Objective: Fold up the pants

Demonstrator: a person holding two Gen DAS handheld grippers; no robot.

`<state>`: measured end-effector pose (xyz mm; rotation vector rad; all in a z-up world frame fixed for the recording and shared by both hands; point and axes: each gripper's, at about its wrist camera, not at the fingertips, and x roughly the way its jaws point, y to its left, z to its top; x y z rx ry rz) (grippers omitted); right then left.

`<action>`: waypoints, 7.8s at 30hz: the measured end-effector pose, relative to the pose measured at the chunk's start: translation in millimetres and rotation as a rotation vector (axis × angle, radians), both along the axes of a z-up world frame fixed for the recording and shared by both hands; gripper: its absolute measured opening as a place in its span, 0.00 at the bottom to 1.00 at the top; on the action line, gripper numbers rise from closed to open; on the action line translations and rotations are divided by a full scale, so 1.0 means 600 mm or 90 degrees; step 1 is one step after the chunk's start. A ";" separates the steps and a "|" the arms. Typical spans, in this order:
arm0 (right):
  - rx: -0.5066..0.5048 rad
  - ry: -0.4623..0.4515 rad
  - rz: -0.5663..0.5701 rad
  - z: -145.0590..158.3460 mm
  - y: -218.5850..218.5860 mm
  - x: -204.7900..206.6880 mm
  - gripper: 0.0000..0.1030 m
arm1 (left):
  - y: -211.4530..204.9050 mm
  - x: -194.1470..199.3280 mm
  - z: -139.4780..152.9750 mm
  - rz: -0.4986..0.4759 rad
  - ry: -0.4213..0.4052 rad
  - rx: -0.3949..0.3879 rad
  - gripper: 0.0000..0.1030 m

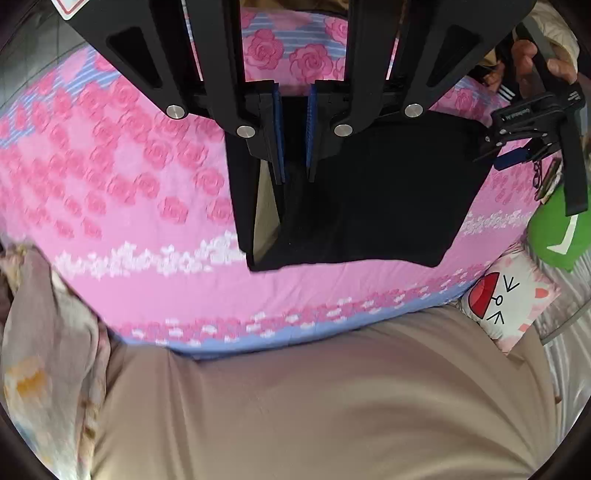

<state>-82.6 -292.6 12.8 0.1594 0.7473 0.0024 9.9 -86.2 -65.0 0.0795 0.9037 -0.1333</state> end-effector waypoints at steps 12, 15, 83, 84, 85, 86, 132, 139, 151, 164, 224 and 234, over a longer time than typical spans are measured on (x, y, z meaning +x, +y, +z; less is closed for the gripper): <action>-0.001 -0.019 -0.012 0.002 0.001 -0.005 0.19 | -0.008 0.005 -0.010 0.022 0.009 0.022 0.86; 0.000 -0.028 0.034 0.011 0.030 0.008 0.19 | -0.009 0.007 -0.011 0.023 0.013 0.030 0.86; 0.211 0.142 0.072 -0.073 -0.070 0.026 0.52 | -0.279 -0.016 -0.017 -0.350 -0.018 0.004 0.83; 0.211 0.147 0.074 -0.081 -0.066 0.030 0.48 | -0.285 -0.017 -0.023 -0.352 -0.019 0.016 0.83; 0.207 0.150 0.077 -0.087 -0.062 0.036 0.45 | -0.291 -0.019 -0.029 -0.354 -0.021 0.031 0.83; 0.207 0.153 0.079 -0.091 -0.061 0.040 0.35 | -0.294 -0.022 -0.033 -0.357 -0.026 0.041 0.83; 0.070 0.093 0.275 -0.028 0.242 0.175 0.13 | 0.487 0.040 0.071 0.346 -0.086 -0.282 0.13; 0.063 0.121 0.370 -0.052 0.331 0.172 0.15 | 0.483 0.041 0.075 0.342 -0.085 -0.292 0.13; -0.149 0.078 0.367 -0.051 0.299 0.097 0.62 | 0.455 0.048 0.087 0.340 -0.089 -0.264 0.14; 0.047 0.077 0.291 -0.038 0.241 0.170 0.17 | 0.457 0.055 0.090 0.343 -0.084 -0.278 0.15; 0.089 0.109 0.126 -0.082 0.063 0.106 0.18 | 0.141 0.068 0.129 0.139 -0.086 -0.048 0.88; 0.127 0.022 0.114 -0.011 0.033 0.154 0.65 | 0.098 0.082 0.090 0.090 -0.042 -0.047 0.88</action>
